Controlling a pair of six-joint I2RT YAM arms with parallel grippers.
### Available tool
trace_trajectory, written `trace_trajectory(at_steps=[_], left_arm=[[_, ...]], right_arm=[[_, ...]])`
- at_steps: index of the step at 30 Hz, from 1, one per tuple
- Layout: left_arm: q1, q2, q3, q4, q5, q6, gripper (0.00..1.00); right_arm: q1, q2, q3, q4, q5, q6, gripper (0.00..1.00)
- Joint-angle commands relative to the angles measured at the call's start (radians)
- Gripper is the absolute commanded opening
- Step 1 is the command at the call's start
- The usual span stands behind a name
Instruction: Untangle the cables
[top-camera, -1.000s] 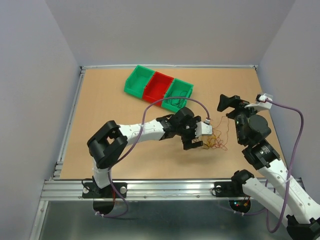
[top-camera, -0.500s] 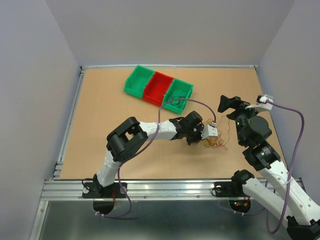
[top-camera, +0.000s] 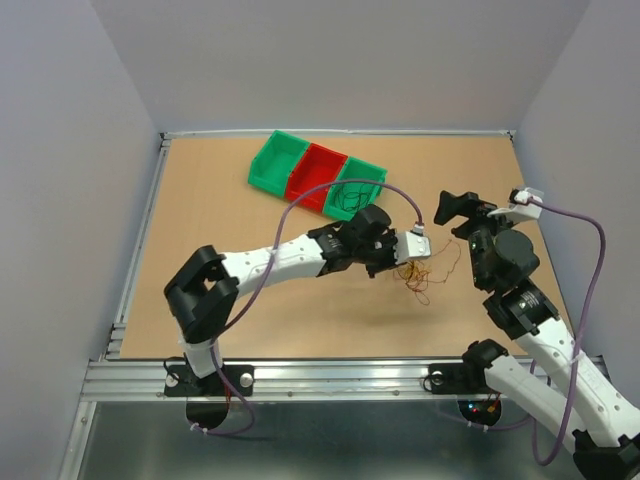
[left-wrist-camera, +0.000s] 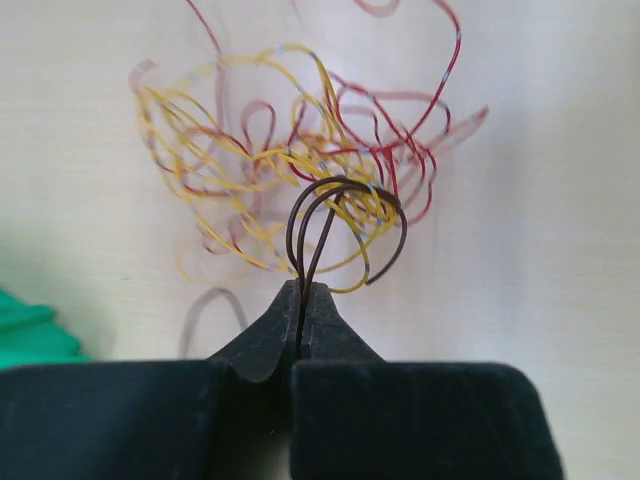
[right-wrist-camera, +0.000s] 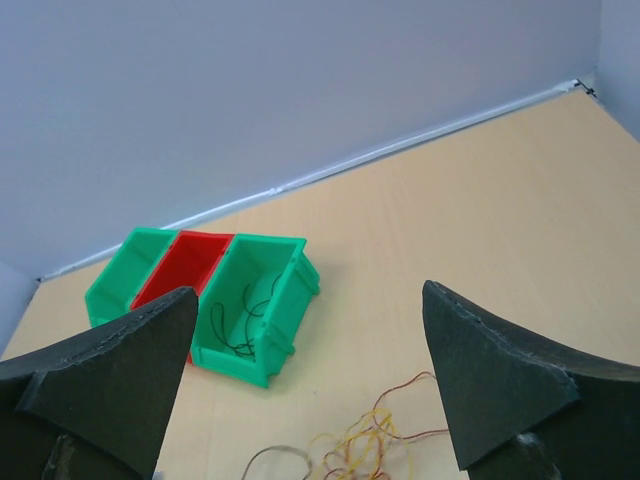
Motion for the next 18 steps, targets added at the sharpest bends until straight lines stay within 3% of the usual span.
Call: trace_trajectory(at_steps=[1,10,18], left_arm=[[0.001,-0.179,-0.028,-0.002,0.037,-0.032,0.00],[0.064,-0.314,-0.074,0.058,-0.029,-0.126,0.00],[0.136,-0.363,-0.111,0.144,-0.104,-0.172,0.00]], right_arm=[[0.005,0.052,0.007,0.018,-0.048,-0.023,0.97],[0.005,0.250,0.077,-0.063,-0.257,-0.036,0.98],[0.005,0.106,0.001,0.018,-0.514,-0.141,0.99]])
